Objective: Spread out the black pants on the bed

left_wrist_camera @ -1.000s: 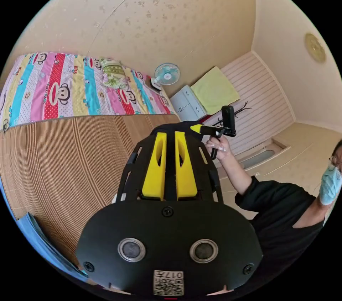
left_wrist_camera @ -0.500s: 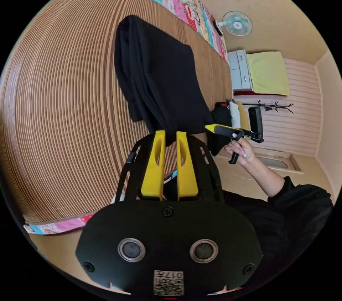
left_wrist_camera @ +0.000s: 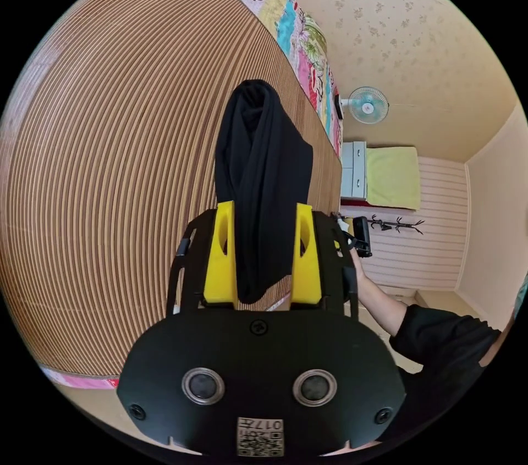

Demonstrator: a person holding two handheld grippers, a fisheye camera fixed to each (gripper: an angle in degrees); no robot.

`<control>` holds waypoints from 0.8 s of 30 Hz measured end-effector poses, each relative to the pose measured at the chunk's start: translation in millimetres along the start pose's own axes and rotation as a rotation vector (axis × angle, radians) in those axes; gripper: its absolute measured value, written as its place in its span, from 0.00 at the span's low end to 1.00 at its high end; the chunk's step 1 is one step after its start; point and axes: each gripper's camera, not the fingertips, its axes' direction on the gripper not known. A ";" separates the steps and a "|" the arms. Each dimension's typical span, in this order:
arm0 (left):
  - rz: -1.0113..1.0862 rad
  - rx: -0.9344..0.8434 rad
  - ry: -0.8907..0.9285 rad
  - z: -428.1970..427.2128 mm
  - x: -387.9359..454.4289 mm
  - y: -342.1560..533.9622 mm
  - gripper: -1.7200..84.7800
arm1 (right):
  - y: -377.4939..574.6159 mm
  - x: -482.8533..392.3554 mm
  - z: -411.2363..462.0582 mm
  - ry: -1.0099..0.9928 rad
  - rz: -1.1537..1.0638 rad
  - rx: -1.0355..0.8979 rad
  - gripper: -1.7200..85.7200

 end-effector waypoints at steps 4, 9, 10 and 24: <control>0.030 -0.041 -0.048 11.2 -11.6 -36.8 0.22 | -63.9 6.9 19.3 -0.019 -0.035 -0.019 0.23; 0.064 -0.164 -0.038 38.7 -28.3 -32.7 0.19 | -94.3 24.9 51.4 -0.007 -0.046 -0.067 0.21; 0.042 -0.167 -0.001 42.8 -33.3 -24.8 0.18 | -93.0 28.2 52.0 -0.013 -0.044 -0.040 0.21; -0.046 -0.151 0.067 -104.9 -65.9 88.5 0.11 | -1.7 -11.8 75.3 -0.207 0.050 -0.126 0.10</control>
